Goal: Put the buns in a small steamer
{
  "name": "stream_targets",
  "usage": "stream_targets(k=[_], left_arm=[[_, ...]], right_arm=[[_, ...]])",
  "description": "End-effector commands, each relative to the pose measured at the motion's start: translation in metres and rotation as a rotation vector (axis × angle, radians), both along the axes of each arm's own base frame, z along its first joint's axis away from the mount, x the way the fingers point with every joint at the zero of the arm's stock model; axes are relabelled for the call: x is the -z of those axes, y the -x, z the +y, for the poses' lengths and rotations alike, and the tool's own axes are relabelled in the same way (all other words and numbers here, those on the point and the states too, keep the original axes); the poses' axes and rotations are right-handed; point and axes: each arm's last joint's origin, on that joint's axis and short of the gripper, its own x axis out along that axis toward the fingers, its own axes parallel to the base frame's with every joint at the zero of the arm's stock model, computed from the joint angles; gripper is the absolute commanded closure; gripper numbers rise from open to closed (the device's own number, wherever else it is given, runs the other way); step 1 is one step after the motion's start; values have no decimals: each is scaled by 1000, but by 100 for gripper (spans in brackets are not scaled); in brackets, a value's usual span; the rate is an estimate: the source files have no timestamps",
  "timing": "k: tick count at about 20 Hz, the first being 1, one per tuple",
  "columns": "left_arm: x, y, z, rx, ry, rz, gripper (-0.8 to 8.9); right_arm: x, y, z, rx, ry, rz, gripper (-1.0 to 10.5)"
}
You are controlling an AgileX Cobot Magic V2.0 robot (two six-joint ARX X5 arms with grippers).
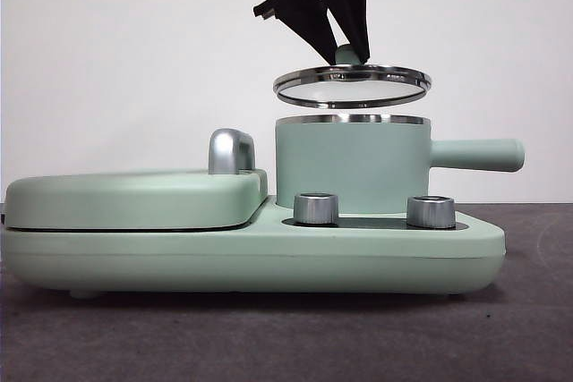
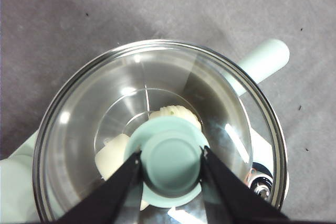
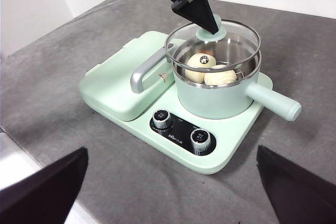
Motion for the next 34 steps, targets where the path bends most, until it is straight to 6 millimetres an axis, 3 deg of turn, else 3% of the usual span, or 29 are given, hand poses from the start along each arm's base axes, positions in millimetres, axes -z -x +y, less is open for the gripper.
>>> stream_targets(k=[1,11,24,30,31,32,34], left_arm=[[-1,-1,-7,5,28,-21,798],[23,-11,-16,5,-8,19,798],[26,-16,-20,63,-11,-41,798],[38,-17,-22,74,-54,4,779],[39,-16,-21,74,-60,12,768],[39,-16,-21,66,-56,15,691],[37,-16,-22,48,-43,18,434]], right_arm=[[-3,1,0,-6,-14,-13,433],[-3,1,0,-5,-15,-12,433],[-3,1,0,-5,-17,-11,433],[-3,1,0,-5,-16,-10,433],[-3,1,0,-5,-16,-10,433],[-3,1,0,-5,-16,-10,433],[-3,1,0,-5,-16,-10,433]])
